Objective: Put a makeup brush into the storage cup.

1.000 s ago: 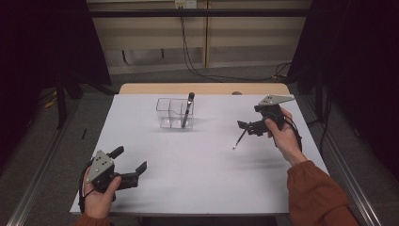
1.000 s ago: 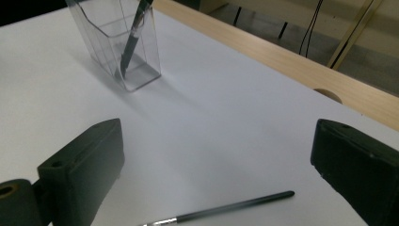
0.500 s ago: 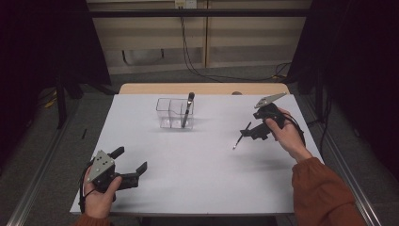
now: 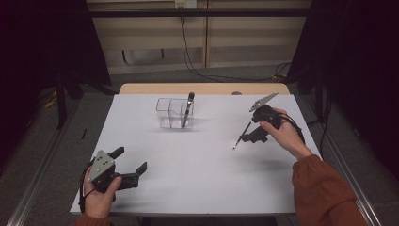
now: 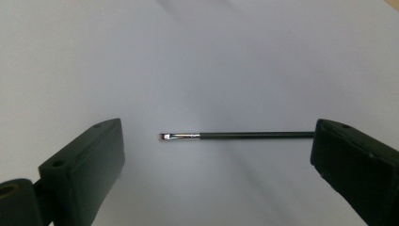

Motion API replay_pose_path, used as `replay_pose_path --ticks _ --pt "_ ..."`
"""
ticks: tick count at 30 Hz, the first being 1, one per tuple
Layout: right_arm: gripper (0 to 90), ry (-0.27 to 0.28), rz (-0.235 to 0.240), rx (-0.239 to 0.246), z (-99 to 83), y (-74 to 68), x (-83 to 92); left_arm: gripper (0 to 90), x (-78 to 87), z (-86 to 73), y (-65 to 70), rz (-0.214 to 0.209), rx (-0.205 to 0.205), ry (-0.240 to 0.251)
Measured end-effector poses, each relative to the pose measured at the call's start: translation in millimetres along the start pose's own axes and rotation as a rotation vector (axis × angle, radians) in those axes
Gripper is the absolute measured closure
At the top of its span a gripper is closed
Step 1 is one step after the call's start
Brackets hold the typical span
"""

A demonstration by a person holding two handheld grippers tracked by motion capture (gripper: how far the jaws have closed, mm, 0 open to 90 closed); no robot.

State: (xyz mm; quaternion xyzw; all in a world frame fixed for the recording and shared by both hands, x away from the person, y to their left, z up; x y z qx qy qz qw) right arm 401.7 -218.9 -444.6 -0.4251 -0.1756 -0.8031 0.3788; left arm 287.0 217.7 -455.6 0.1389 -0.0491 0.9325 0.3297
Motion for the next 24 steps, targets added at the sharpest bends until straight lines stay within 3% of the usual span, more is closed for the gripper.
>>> replay_pose_path --ticks 4,17,24 --pt "2.5 -0.033 -0.003 0.012 -2.1 1.2 0.0 2.3 0.0 0.4 0.4 0.003 -0.002 0.001" --pt "3.4 -0.167 0.049 0.049 -5.1 2.7 -3.2 2.3 0.4 0.4 -0.1 0.008 -0.002 0.001" --pt "5.7 -0.183 0.040 0.103 -3.5 6.6 -8.2 2.3 1.3 0.8 -0.7 0.015 -0.001 0.005"
Point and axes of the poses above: each handheld gripper's, and its own axes: x roughly backward along the jaws, z roughly out of its top, y roughly to its right, the point moved 5 cm from there along -x, roughly forward along the jaws, and after that the axes turned 1 degree about -x, right-handed, at the moved point
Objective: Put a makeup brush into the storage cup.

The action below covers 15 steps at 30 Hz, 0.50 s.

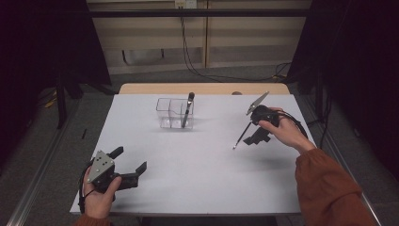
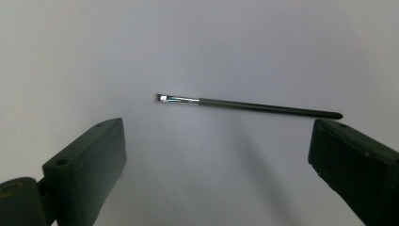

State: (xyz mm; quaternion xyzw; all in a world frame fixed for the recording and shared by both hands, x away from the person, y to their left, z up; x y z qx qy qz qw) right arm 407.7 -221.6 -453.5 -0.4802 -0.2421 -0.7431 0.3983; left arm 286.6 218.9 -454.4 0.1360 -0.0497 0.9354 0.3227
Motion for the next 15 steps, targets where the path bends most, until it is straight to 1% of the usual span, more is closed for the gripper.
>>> replay_pose_path --ticks 3,5,6,9,10,11,13,15 --pt "4.7 -0.035 0.014 0.008 -0.5 0.5 -3.4 2.3 0.1 -0.1 -0.2 0.001 0.001 -0.001" --pt "6.7 -0.049 -0.014 0.036 0.2 2.2 -5.5 2.3 -0.2 -0.3 0.1 0.001 0.000 -0.003" --pt "6.7 -0.060 -0.020 0.047 0.3 2.6 -6.7 2.3 -0.3 -0.3 0.2 -0.001 -0.003 -0.004" --pt "5.3 -0.067 0.005 0.065 1.9 2.7 -9.8 2.3 -0.3 -0.4 0.1 0.000 -0.002 -0.005" --pt "5.9 -0.061 0.000 0.081 3.0 3.8 -11.6 2.3 -0.4 -0.5 -0.2 0.000 -0.003 -0.005" --pt "6.0 -0.058 -0.002 0.087 3.9 4.2 -14.4 2.3 -0.6 -0.5 -0.2 -0.002 -0.003 -0.002" --pt "6.0 -0.069 -0.006 0.100 4.7 5.4 -17.5 2.3 -0.4 -0.6 -0.3 -0.001 -0.004 -0.005" --pt "9.5 -0.087 -0.019 0.108 5.0 7.6 -19.8 2.3 -0.2 -0.4 -0.1 0.002 0.000 -0.003"
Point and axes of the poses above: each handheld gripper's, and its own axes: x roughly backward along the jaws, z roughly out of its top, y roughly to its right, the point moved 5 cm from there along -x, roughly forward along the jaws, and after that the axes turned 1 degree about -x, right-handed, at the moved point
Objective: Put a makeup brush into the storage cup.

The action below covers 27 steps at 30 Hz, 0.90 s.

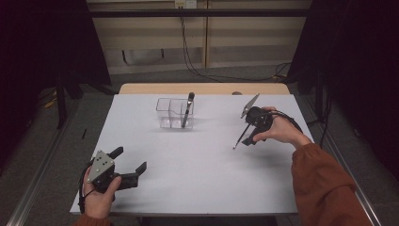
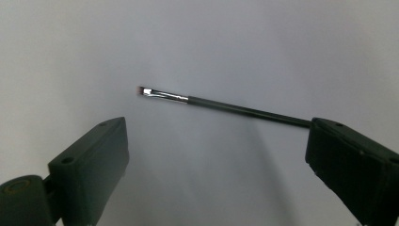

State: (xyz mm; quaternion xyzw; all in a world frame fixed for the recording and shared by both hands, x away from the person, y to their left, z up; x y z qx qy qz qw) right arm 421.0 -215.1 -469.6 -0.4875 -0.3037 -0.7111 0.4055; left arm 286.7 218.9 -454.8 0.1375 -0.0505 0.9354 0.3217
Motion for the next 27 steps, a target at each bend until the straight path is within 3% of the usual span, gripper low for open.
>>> replay_pose_path --ticks 1,6,8,21,27 --pt "9.6 -0.013 -0.020 -0.023 0.0 1.6 -0.6 2.3 0.0 -0.1 -0.2 0.000 0.002 0.000" --pt "13.8 -0.036 -0.008 -0.012 -1.6 9.0 -2.8 2.3 -0.2 -0.4 -0.7 -0.001 -0.005 -0.004" --pt "14.6 -0.043 -0.012 0.025 -1.4 12.5 -4.2 2.3 -0.4 -0.4 -0.5 -0.003 -0.006 -0.005" --pt "20.1 -0.077 -0.008 0.062 6.7 20.6 -21.0 2.3 -1.7 -1.5 0.4 -0.013 -0.010 -0.017" --pt "22.0 -0.122 0.007 0.096 7.2 22.2 -26.7 2.3 -1.7 -1.7 0.8 -0.016 -0.007 -0.016"
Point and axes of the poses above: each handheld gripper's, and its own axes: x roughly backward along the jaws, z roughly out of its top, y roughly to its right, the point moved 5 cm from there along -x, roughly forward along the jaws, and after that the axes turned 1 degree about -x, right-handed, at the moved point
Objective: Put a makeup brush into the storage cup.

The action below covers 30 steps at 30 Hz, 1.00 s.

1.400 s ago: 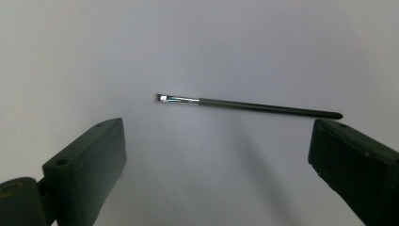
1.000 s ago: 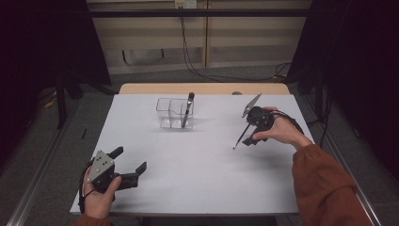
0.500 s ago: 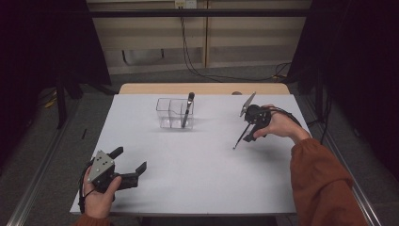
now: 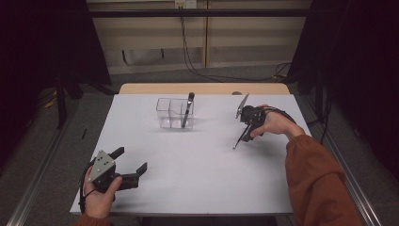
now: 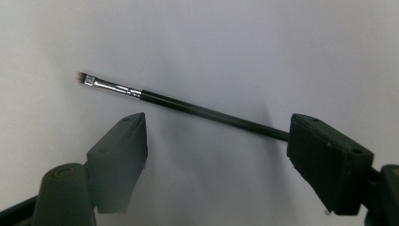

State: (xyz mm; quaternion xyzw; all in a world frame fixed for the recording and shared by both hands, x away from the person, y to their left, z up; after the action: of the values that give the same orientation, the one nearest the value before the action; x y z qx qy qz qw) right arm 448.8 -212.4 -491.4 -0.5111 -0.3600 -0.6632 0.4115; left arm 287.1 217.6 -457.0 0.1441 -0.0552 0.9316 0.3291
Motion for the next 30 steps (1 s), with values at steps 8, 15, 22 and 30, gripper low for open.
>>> replay_pose_path --ticks 8,15,22,30 --pt "22.1 -0.018 -0.027 0.026 2.0 4.1 -7.8 2.3 -1.5 -0.8 0.5 -0.006 -0.003 -0.008" --pt "22.6 -0.056 -0.003 0.049 5.6 4.3 -14.0 2.3 -1.4 -0.5 1.0 -0.006 -0.002 -0.005" --pt "24.7 -0.081 0.005 0.061 5.5 6.7 -14.1 2.3 -1.6 -0.7 1.0 -0.010 -0.002 -0.006" --pt "48.7 -0.151 -0.025 0.097 4.3 6.4 -9.4 2.3 -1.3 -0.7 1.8 -0.010 -0.007 -0.007"
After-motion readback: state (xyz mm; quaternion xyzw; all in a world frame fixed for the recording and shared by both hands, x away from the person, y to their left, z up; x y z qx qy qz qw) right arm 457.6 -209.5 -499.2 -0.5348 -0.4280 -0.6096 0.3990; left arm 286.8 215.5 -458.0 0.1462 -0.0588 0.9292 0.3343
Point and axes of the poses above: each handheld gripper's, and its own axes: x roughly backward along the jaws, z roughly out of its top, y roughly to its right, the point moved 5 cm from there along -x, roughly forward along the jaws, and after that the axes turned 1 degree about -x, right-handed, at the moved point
